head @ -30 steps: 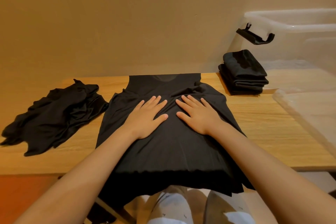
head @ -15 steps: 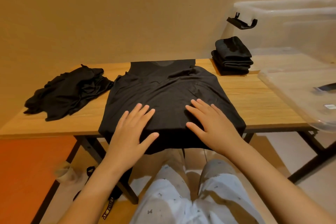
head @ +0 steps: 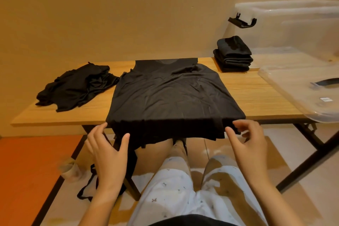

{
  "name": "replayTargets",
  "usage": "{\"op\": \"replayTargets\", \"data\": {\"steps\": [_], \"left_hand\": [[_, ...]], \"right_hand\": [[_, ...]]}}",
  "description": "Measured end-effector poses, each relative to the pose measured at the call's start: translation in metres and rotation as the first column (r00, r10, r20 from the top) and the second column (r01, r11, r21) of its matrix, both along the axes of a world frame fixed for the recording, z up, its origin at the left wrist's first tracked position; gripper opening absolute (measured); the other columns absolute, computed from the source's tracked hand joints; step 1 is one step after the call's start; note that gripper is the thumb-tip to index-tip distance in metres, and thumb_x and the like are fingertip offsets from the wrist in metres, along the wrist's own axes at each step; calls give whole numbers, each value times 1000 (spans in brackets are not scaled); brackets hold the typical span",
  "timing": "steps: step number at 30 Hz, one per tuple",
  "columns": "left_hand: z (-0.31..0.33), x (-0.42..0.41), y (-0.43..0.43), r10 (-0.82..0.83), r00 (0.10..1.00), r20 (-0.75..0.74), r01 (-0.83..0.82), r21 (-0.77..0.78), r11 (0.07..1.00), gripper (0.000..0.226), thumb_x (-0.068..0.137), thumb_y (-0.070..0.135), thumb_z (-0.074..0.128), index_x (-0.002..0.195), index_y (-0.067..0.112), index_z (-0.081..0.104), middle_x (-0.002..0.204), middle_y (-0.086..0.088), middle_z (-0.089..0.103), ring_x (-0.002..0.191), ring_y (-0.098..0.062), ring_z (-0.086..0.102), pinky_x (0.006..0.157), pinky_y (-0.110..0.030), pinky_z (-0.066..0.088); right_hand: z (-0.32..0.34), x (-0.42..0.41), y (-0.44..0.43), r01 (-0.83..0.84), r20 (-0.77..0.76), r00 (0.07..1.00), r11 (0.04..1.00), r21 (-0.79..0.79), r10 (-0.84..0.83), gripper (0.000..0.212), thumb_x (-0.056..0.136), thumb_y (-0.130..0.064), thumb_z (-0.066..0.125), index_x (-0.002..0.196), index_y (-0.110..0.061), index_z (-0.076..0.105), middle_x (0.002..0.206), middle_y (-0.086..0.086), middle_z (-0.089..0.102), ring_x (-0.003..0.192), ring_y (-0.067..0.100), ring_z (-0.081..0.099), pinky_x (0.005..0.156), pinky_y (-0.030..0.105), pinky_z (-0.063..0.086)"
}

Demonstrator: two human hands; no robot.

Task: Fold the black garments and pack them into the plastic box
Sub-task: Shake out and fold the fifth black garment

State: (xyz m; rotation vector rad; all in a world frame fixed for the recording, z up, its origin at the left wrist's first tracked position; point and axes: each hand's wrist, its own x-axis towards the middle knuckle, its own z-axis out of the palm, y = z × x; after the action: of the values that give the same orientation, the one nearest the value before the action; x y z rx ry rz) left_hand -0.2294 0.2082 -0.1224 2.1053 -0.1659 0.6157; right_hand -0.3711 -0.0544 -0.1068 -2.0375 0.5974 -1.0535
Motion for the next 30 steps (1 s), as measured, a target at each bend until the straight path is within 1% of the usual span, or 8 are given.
{"op": "replayTargets", "data": {"steps": [3, 9, 14, 16, 18, 22, 25, 30], "left_hand": [[-9, -6, -6, 5, 998, -58, -8, -48, 999, 66, 82, 21, 75, 136, 8, 38, 130, -12, 43, 121, -25, 39, 104, -39, 37], [-17, 0, -13, -133, 964, -229, 89, -195, 977, 69, 86, 24, 71, 141, 12, 31, 138, -5, 39, 128, -18, 41, 105, -36, 40], [-16, 1, -21, -331, 884, -331, 174, -424, 889, 20, 94, 18, 62, 108, 26, 51, 102, 21, 55, 94, 9, 52, 84, -16, 41], [-17, -2, -18, -343, 881, -326, 171, -457, 873, 13, 95, 18, 60, 92, 29, 56, 93, 17, 60, 86, 10, 57, 80, -19, 46], [-15, -6, -12, -374, 863, -338, 161, -518, 840, 12, 95, 19, 60, 91, 30, 61, 92, 13, 66, 86, 3, 62, 78, -22, 50], [-10, -12, 1, -439, 843, -311, 183, -602, 777, 15, 94, 19, 61, 104, 30, 64, 100, 17, 69, 92, 3, 66, 79, -18, 48], [-10, -14, 7, -408, 863, -298, 146, -626, 766, 15, 92, 17, 63, 104, 27, 63, 97, 17, 70, 90, 6, 66, 76, -15, 48], [-8, -15, 10, -331, 896, -295, 60, -659, 750, 11, 87, 11, 69, 95, 17, 62, 92, 7, 72, 88, -3, 69, 74, -19, 50]], "right_hand": [[-9, -1, 7, -6, 31, 1000, 964, 266, -2, 14, 89, -19, 66, 102, -19, 60, 94, -7, 61, 86, 0, 57, 78, 22, 48], [-25, 8, 13, 20, -14, 1000, 889, 458, -15, 42, 88, -20, 67, 128, -13, 53, 113, 3, 61, 102, 11, 58, 81, 17, 45], [-31, 16, 12, -75, -54, 991, 845, 529, 122, 66, 84, -42, 69, 140, -17, 44, 137, 2, 51, 123, 13, 47, 97, 27, 40], [-31, 18, 11, -177, 43, 979, 731, 659, 199, 103, 61, -70, 74, 143, -17, 41, 138, 1, 49, 126, 13, 47, 104, 30, 39], [-29, 18, 9, -264, 186, 963, 534, 803, 196, 130, 41, -77, 78, 147, -16, 33, 137, -1, 47, 127, 17, 47, 109, 34, 37], [-26, 17, -4, -353, 357, 934, 205, 913, 20, 100, 61, -47, 78, 146, -15, 36, 128, 8, 55, 115, 23, 54, 106, 39, 41], [-25, 15, -8, -340, 357, 934, 230, 912, -34, 70, 78, -37, 68, 140, -15, 46, 123, 9, 62, 105, 21, 63, 94, 35, 49], [-19, 10, -3, -349, 387, 921, 349, 869, -42, 25, 86, -34, 61, 108, -23, 63, 106, 1, 71, 102, 16, 67, 96, 35, 51]]}}
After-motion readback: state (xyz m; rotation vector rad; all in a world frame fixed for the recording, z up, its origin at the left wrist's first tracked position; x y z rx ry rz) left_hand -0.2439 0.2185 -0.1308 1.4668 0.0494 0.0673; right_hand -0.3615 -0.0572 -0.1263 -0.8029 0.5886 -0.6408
